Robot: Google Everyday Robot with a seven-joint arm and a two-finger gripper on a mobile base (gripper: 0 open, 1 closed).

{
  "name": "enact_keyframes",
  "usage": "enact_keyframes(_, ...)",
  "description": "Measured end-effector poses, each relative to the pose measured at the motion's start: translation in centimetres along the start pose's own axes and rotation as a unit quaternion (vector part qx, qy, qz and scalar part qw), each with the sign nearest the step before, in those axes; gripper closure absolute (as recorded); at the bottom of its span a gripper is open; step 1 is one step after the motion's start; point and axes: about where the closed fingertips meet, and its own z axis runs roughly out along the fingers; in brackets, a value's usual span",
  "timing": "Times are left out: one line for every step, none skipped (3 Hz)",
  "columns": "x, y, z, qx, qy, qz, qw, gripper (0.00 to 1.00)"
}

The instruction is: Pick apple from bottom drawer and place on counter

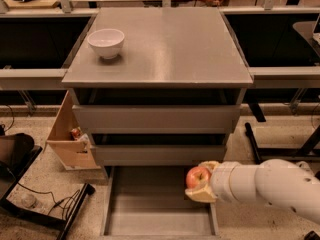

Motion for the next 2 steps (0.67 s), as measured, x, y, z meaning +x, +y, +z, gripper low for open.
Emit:
enact_keyframes(-4.07, -4.19, -4.21, 0.062, -0.017, 0.034, 0.9974, 1.00)
enact_keyframes(-4.73, -4.59, -4.44, 0.064, -0.018, 0.028, 0.9974, 1.00)
